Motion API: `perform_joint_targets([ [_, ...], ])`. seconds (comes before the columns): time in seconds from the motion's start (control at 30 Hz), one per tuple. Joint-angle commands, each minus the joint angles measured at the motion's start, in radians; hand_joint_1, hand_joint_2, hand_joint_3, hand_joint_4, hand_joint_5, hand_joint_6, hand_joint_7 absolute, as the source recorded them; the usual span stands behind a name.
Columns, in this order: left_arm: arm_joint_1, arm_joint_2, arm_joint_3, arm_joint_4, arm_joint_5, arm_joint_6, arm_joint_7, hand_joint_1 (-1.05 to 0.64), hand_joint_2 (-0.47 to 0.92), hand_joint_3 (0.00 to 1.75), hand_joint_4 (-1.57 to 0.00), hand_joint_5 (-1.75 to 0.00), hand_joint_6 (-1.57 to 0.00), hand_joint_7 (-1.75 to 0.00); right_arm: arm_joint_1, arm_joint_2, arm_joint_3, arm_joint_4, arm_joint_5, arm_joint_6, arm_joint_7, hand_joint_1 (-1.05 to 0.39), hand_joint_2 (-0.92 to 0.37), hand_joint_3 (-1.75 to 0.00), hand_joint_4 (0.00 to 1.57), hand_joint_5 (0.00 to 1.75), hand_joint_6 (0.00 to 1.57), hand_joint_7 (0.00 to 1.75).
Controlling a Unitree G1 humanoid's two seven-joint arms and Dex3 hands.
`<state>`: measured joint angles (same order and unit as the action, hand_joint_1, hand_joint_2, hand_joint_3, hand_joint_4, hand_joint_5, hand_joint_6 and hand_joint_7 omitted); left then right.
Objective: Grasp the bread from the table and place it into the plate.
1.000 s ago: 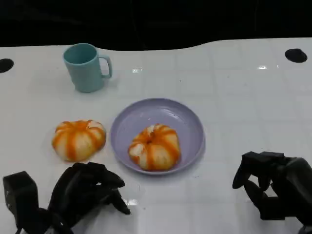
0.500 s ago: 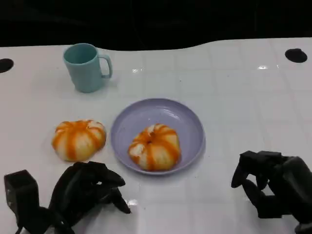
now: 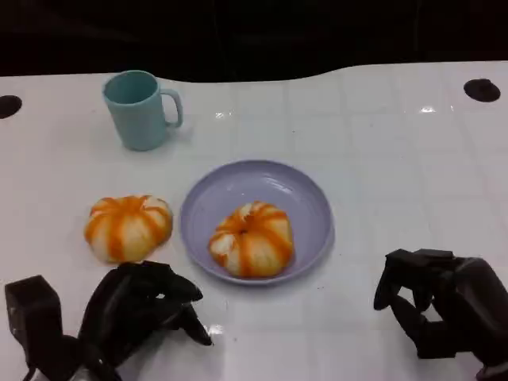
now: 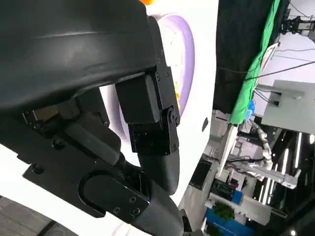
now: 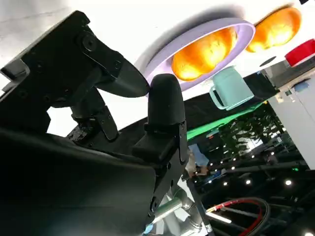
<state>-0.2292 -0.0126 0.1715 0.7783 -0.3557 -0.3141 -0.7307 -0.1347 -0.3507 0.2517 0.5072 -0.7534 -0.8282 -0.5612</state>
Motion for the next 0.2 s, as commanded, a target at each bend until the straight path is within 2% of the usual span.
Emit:
perform_joint_targets([
  [0.03,-0.008,0.017,0.007,0.004,0.002,-0.007,-0.003,-1.05,0.73,0.00,-1.57,-0.57,-1.57,-0.18,0.004,-0.023,-0.002,-0.001,0.020,-0.012,0.005,-0.09,-0.29,-1.37,0.92,1.75,0.72,1.69],
  [0.2,-0.006,0.017,0.006,0.001,0.002,-0.004,-0.003,-1.05,0.73,0.00,-1.57,-0.57,-1.57,-0.19,0.007,-0.023,-0.001,-0.004,0.021,-0.011,0.011,-0.08,-0.29,-1.38,0.92,1.75,0.72,1.67],
])
